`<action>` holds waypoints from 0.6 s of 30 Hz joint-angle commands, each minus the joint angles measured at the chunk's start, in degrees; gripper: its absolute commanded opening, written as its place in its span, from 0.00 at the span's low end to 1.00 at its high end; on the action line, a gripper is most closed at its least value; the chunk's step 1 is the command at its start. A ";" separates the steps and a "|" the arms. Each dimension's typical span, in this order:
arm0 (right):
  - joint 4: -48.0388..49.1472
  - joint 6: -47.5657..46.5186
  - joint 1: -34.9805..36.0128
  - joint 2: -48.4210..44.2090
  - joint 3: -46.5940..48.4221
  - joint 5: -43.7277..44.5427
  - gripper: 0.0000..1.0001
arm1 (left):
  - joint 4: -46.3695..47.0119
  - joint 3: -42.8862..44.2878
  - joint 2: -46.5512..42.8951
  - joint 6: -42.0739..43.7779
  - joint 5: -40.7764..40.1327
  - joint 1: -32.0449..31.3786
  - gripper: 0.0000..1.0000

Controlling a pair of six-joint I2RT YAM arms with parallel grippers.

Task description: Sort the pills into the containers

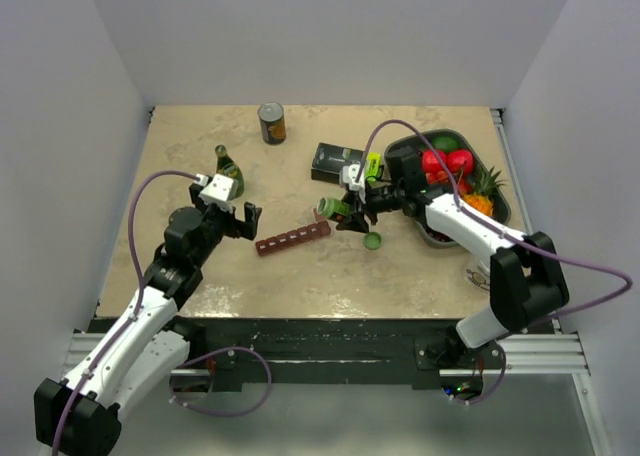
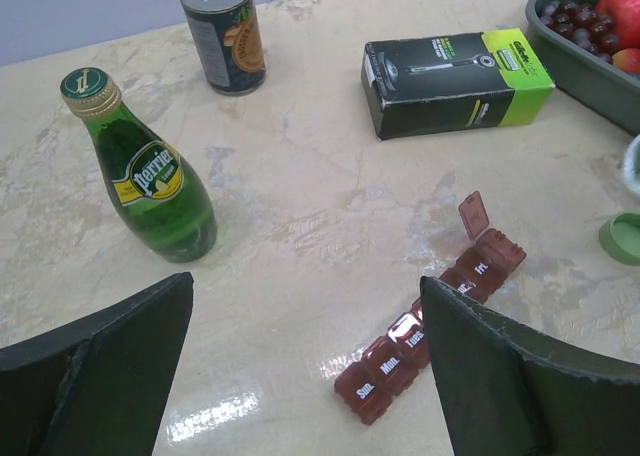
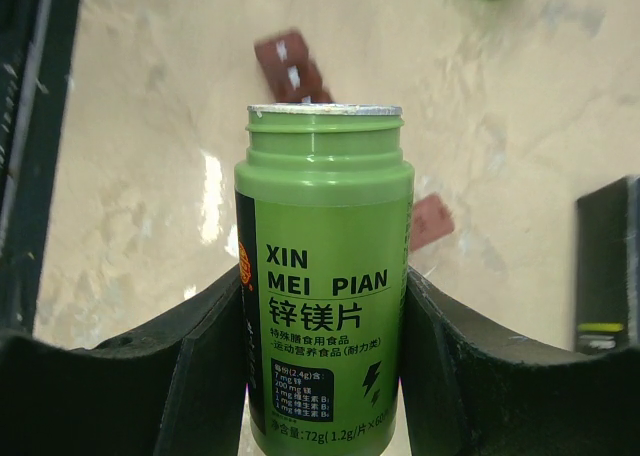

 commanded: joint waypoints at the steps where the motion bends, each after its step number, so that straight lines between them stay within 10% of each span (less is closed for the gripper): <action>1: -5.89 -9.01 2.67 4.61 4.27 8.77 0.04 | 0.20 0.10 -0.97 0.88 -0.80 0.34 1.00; 18: -14.58 -15.34 4.51 14.11 12.53 25.13 0.03 | -1.03 0.80 -0.45 1.84 1.57 0.34 1.00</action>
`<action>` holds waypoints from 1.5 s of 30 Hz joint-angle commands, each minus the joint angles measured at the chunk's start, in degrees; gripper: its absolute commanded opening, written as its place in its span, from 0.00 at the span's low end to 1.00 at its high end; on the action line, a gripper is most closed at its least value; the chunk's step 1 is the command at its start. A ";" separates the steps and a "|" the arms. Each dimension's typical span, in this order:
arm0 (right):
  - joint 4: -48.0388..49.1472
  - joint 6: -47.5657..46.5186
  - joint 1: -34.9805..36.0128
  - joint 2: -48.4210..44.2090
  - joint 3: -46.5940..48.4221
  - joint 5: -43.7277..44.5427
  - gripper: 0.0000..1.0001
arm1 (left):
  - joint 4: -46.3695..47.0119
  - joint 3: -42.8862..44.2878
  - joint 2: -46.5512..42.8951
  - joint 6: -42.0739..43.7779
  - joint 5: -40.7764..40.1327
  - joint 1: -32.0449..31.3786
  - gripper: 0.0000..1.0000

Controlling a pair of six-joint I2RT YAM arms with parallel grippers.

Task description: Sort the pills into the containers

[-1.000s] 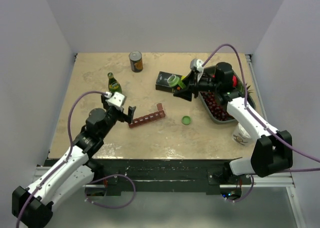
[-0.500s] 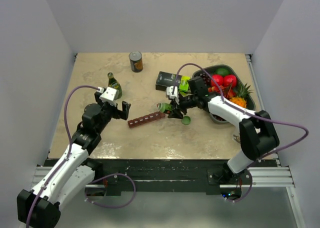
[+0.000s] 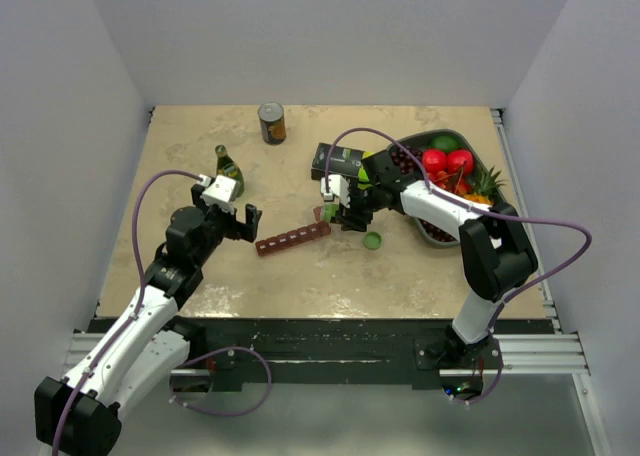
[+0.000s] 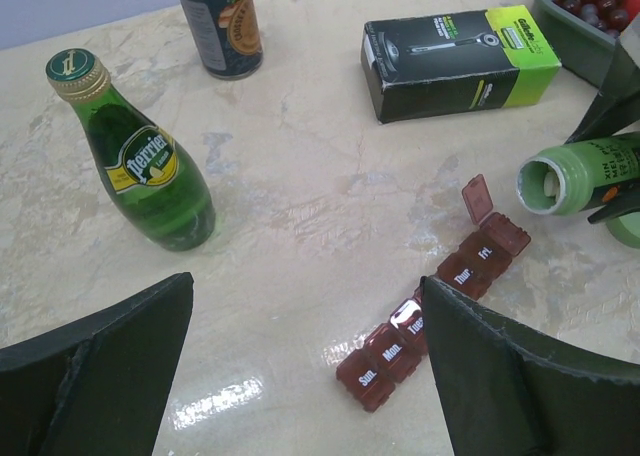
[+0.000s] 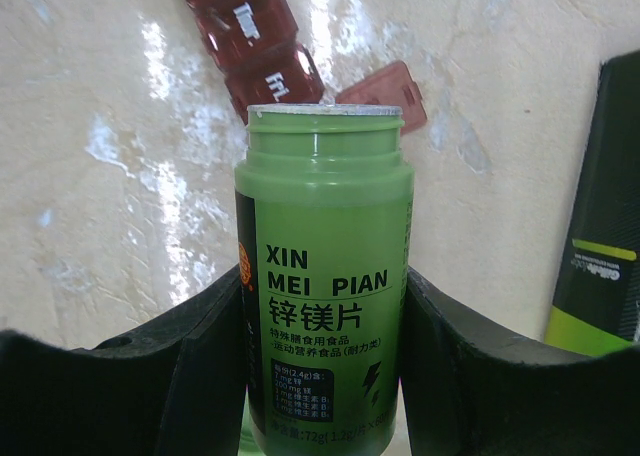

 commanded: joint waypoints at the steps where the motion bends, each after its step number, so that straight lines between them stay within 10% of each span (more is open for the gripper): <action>1: -3.97 -3.82 0.73 -0.08 4.75 4.47 0.03 | 0.61 0.80 -0.77 1.15 1.52 0.34 1.00; 45: -13.99 -11.48 6.27 6.52 11.61 20.74 0.03 | -0.27 0.98 -0.77 1.06 3.02 0.34 1.00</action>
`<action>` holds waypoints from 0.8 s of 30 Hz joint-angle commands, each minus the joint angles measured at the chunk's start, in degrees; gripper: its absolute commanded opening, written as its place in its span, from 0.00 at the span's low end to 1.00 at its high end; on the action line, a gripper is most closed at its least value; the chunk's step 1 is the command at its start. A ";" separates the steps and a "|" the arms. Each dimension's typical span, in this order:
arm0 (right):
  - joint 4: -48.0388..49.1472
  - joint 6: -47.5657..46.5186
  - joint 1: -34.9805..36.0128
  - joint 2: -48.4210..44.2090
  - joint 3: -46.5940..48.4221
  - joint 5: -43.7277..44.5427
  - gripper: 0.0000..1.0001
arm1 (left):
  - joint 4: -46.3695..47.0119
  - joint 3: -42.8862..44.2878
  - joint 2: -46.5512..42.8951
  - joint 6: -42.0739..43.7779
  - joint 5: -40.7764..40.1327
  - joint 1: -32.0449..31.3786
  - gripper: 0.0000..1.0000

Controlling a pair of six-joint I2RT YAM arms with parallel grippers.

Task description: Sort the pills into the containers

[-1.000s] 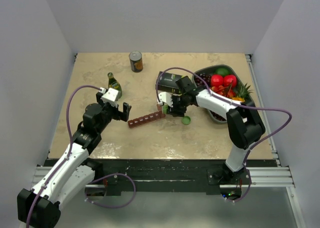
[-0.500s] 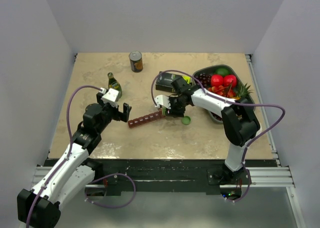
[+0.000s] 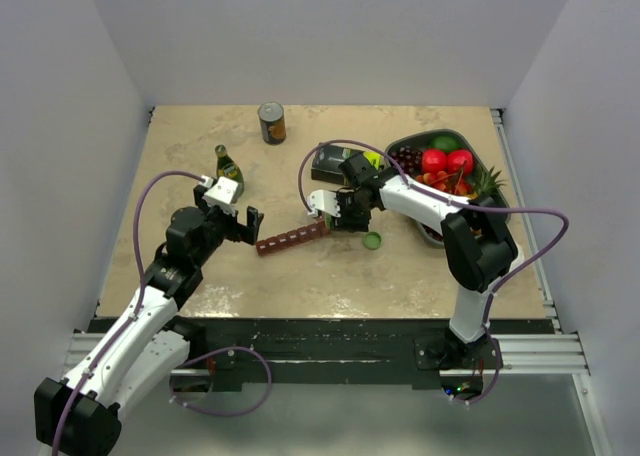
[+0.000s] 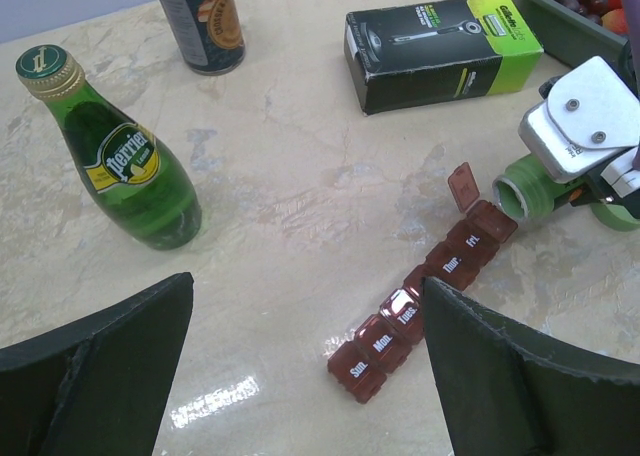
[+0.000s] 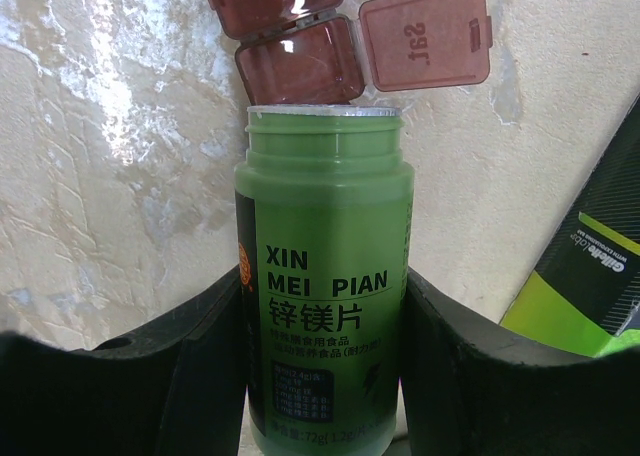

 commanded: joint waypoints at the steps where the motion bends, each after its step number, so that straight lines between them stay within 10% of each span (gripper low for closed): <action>1: -0.77 -1.27 0.59 -0.17 2.70 1.59 0.03 | 0.80 1.00 -0.45 0.49 0.83 0.34 1.00; 24: -3.14 -1.89 2.87 0.88 5.33 6.34 0.02 | 0.80 1.09 -0.45 0.49 0.83 0.34 1.00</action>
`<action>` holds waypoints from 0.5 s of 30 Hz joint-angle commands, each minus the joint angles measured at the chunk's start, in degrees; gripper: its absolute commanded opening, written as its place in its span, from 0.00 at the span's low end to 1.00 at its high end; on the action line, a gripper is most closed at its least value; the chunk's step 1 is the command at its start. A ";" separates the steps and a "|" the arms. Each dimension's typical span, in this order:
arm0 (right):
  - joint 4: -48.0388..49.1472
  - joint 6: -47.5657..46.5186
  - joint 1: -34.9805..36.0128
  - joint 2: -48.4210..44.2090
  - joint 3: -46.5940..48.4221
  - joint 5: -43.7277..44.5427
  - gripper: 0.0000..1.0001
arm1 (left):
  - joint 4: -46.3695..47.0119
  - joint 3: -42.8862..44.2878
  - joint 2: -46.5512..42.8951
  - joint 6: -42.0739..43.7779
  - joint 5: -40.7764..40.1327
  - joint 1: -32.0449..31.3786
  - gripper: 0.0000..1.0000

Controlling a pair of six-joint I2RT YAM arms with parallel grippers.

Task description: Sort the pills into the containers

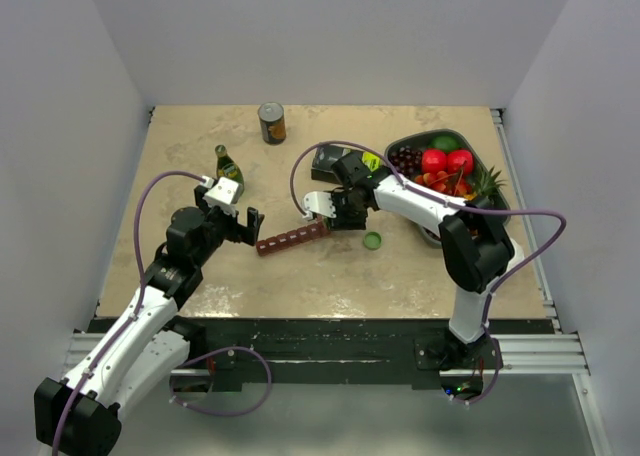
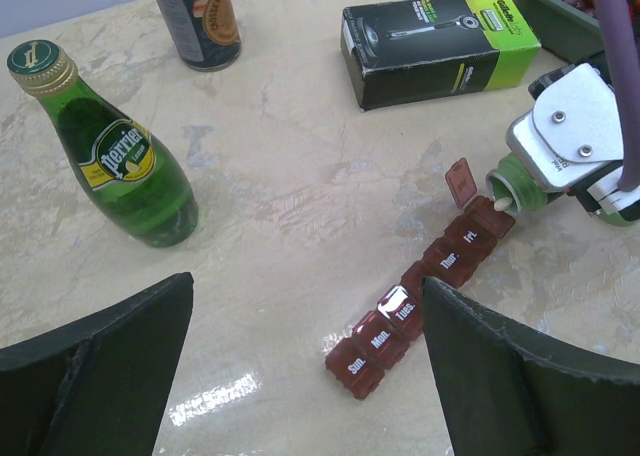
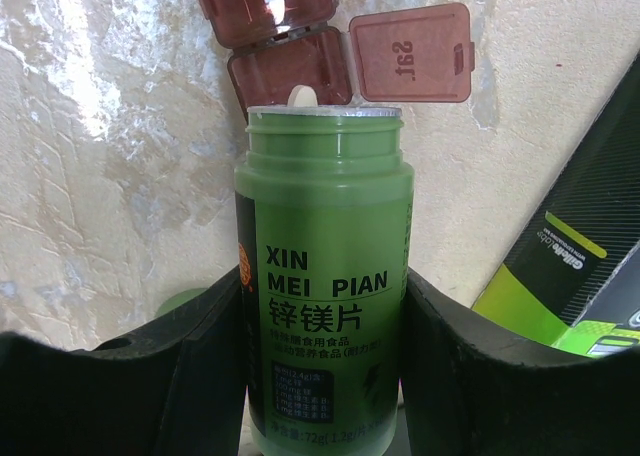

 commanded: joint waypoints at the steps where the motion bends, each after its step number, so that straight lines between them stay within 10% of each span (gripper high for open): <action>1: -0.98 -0.75 0.58 0.79 2.91 1.75 0.02 | 1.17 1.09 -0.36 0.58 0.27 0.34 1.00; 15: -1.33 -0.57 1.20 1.41 3.52 3.50 0.02 | 1.17 1.18 -0.45 0.58 0.09 0.34 1.00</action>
